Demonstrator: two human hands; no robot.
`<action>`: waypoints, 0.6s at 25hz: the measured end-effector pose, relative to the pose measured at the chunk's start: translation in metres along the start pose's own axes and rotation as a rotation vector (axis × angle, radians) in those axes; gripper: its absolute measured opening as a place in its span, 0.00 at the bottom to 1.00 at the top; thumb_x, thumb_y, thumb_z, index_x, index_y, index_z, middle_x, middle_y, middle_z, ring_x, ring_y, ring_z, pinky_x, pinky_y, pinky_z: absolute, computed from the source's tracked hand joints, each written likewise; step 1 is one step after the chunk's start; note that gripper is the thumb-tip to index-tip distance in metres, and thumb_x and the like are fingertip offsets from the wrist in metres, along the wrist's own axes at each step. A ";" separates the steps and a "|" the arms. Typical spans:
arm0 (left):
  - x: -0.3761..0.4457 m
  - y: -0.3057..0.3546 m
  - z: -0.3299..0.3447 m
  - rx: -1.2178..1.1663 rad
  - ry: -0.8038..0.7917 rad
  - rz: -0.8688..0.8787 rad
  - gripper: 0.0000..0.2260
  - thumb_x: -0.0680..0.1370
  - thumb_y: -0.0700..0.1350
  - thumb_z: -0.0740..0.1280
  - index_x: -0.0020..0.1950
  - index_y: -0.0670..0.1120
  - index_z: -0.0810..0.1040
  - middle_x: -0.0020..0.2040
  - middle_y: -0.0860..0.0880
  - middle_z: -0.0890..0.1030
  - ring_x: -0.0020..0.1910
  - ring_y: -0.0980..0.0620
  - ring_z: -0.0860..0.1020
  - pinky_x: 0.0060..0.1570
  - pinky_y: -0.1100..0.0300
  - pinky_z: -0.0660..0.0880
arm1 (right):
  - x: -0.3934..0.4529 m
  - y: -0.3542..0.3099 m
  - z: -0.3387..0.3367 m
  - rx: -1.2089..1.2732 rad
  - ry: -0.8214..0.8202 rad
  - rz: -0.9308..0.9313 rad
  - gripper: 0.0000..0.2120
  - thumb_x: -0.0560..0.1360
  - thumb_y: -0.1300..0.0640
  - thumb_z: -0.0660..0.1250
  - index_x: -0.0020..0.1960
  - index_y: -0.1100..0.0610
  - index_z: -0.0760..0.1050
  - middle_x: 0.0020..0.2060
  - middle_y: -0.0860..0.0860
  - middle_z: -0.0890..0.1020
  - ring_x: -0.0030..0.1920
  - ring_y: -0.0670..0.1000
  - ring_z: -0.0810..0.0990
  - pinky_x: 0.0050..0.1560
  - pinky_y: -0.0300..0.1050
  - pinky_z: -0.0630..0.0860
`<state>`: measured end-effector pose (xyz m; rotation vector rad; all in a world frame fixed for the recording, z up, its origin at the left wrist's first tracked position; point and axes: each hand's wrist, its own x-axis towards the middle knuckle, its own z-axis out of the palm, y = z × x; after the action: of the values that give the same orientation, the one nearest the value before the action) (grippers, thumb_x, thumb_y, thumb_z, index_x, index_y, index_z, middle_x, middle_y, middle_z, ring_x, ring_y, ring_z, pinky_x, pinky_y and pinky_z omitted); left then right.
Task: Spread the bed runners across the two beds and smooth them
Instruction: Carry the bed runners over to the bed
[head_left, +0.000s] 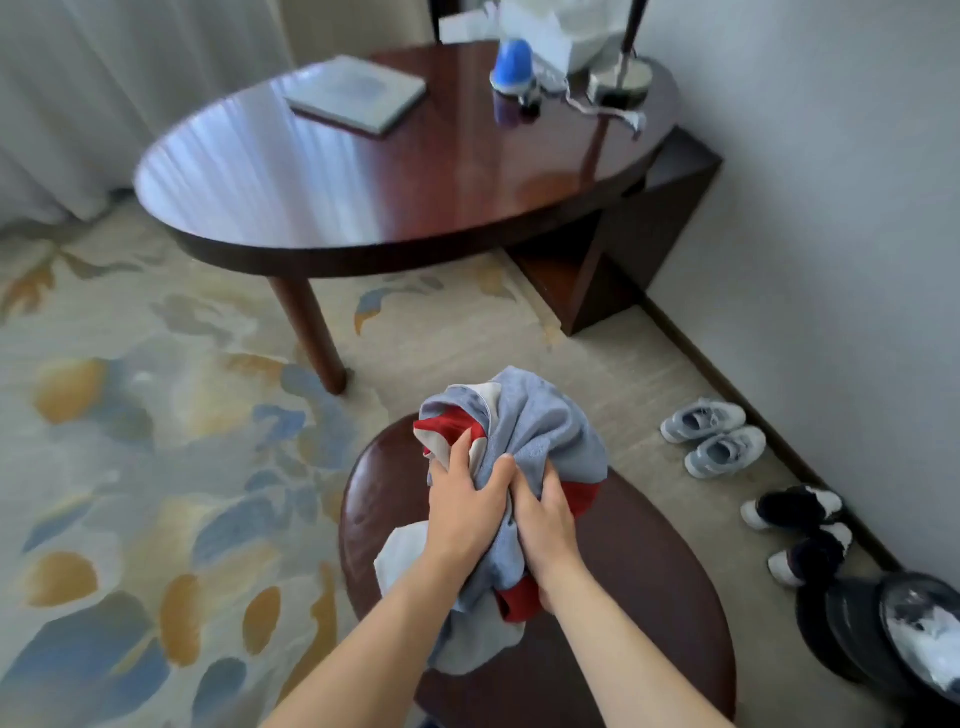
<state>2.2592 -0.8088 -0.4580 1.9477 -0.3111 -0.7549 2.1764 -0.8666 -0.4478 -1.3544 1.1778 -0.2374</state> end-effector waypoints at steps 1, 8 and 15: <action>-0.007 0.011 -0.013 -0.005 0.043 0.010 0.26 0.74 0.62 0.65 0.71 0.59 0.68 0.65 0.48 0.71 0.67 0.50 0.68 0.71 0.49 0.66 | -0.008 -0.014 0.006 -0.003 -0.024 -0.027 0.27 0.74 0.33 0.64 0.71 0.38 0.69 0.59 0.43 0.82 0.61 0.49 0.79 0.65 0.55 0.75; -0.084 0.045 -0.129 -0.094 0.374 0.077 0.25 0.78 0.57 0.66 0.75 0.58 0.66 0.66 0.49 0.70 0.65 0.52 0.69 0.71 0.54 0.65 | -0.094 -0.083 0.069 -0.091 -0.288 -0.276 0.24 0.80 0.43 0.65 0.74 0.45 0.69 0.62 0.48 0.81 0.64 0.51 0.78 0.65 0.48 0.73; -0.215 0.034 -0.245 -0.207 0.764 0.081 0.26 0.75 0.59 0.66 0.73 0.57 0.69 0.64 0.49 0.70 0.67 0.49 0.70 0.71 0.51 0.67 | -0.229 -0.103 0.146 -0.181 -0.634 -0.399 0.22 0.79 0.43 0.66 0.72 0.44 0.71 0.60 0.47 0.82 0.64 0.51 0.78 0.68 0.51 0.72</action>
<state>2.2501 -0.5410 -0.2694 1.8614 0.1509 0.0427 2.2309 -0.6386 -0.2762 -1.6562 0.4026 0.0255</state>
